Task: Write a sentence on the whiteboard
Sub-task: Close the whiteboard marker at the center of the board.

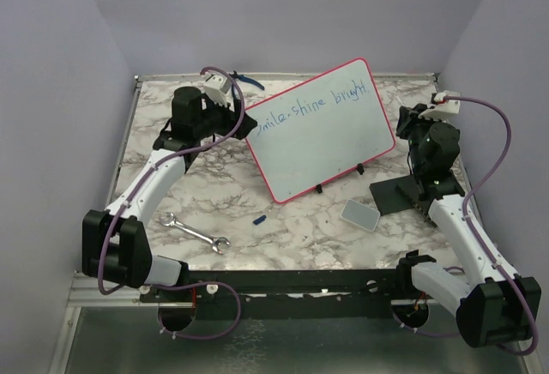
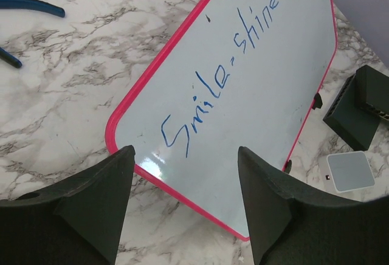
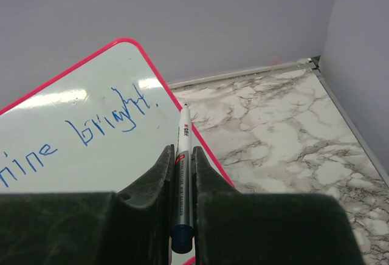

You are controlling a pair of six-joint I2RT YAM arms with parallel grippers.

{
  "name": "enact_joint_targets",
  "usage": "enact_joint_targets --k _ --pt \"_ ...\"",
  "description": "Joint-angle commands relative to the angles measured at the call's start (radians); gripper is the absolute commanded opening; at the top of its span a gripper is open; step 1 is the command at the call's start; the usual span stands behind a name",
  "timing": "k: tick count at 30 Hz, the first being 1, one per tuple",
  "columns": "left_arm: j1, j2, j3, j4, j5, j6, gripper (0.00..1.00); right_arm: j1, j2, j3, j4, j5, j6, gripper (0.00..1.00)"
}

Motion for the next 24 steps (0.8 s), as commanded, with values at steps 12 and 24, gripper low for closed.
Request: enact_joint_targets --k 12,24 --pt "-0.006 -0.139 -0.024 0.047 -0.043 -0.022 0.74 -0.007 -0.022 -0.010 -0.014 -0.043 -0.008 0.01" --pt "-0.253 -0.481 -0.255 -0.311 -0.394 -0.061 0.74 -0.006 -0.065 -0.007 -0.069 -0.159 0.054 0.01"
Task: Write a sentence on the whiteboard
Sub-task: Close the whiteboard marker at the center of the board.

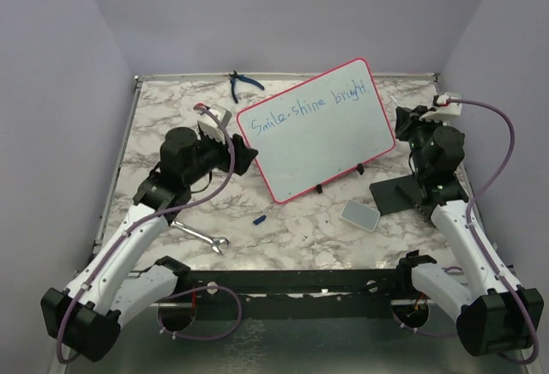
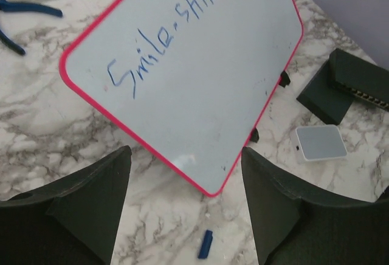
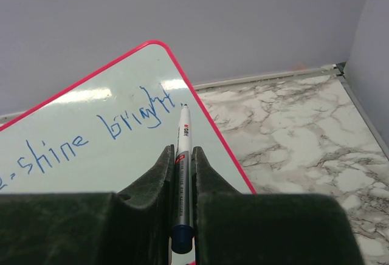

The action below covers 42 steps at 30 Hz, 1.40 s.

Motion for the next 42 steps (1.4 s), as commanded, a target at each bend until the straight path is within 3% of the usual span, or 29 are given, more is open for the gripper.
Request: enact_joint_targets --k 1,7,13,18,25,31,42 --pt "-0.155 -0.071 -0.106 -0.225 -0.231 -0.092 0.74 -0.005 -0.018 -0.006 -0.053 -0.098 0.049 0.01" --pt "-0.397 -0.067 -0.219 -0.254 -0.367 -0.241 0.70 -0.005 -0.016 -0.018 -0.074 -0.214 0.099 0.01" --pt "-0.539 0.100 -0.242 -0.258 -0.488 -0.247 0.63 -0.006 -0.009 -0.019 -0.085 -0.243 0.106 0.01" --pt "-0.546 0.241 -0.217 -0.238 -0.481 -0.211 0.55 -0.005 -0.013 -0.023 -0.084 -0.252 0.106 0.01" --pt "-0.544 0.343 -0.208 -0.206 -0.432 -0.182 0.54 -0.005 -0.011 -0.029 -0.085 -0.254 0.103 0.01" --pt "-0.543 0.381 -0.207 -0.192 -0.448 -0.173 0.53 -0.005 -0.012 -0.032 -0.085 -0.255 0.101 0.01" --pt "-0.543 0.430 -0.167 -0.206 -0.379 -0.173 0.40 -0.005 -0.011 -0.027 -0.093 -0.252 0.094 0.01"
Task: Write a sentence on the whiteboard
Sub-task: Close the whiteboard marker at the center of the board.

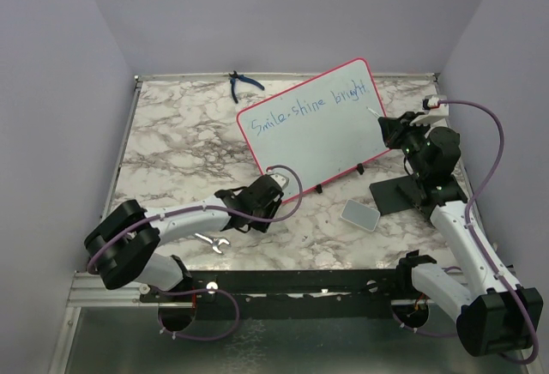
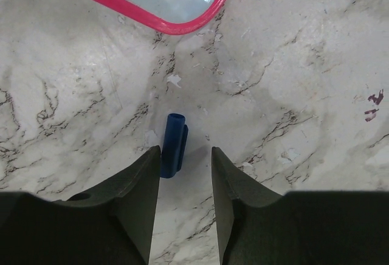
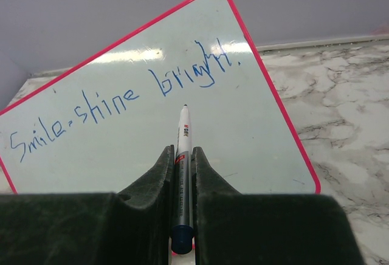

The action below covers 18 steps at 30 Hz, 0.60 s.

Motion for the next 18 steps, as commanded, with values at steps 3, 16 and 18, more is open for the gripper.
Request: enact_joint_targets --k 3,16,18 --pt "-0.001 0.017 0.048 -0.028 0.070 0.000 0.40 -0.005 0.000 -0.008 -0.016 -0.018 -0.004 0.00" --pt "-0.001 0.054 0.039 -0.065 0.038 -0.032 0.30 -0.005 -0.008 -0.006 -0.022 -0.011 -0.008 0.01" --pt "0.000 0.056 0.040 -0.067 0.039 -0.031 0.27 -0.005 -0.009 -0.007 -0.022 -0.013 -0.008 0.01"
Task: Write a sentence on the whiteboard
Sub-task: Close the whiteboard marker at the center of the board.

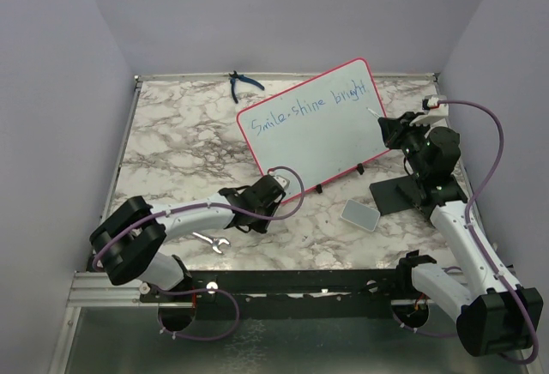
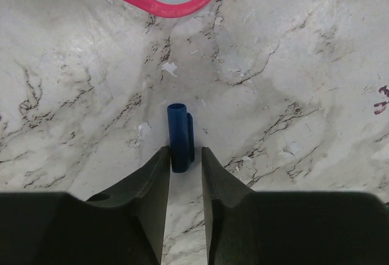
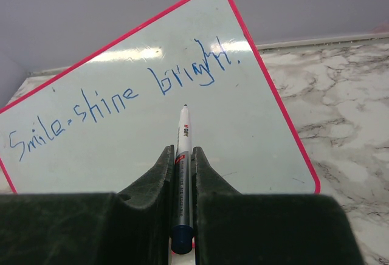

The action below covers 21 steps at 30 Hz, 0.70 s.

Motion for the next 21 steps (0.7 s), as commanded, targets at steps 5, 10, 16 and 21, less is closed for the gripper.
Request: enact_joint_targets --k 5,10,16,21 --pt "-0.002 0.018 0.011 -0.019 0.011 -0.017 0.13 -0.006 -0.018 -0.007 -0.023 -0.023 0.000 0.01" --pt "-0.003 0.013 0.015 -0.022 0.017 -0.016 0.00 -0.005 -0.029 -0.017 -0.044 -0.073 0.022 0.01" --pt "-0.012 -0.084 0.049 -0.016 0.016 0.058 0.00 -0.005 -0.023 0.014 -0.171 -0.314 0.058 0.01" --pt "-0.017 -0.216 0.058 0.026 0.016 0.196 0.00 -0.006 0.022 0.068 -0.330 -0.579 0.070 0.01"
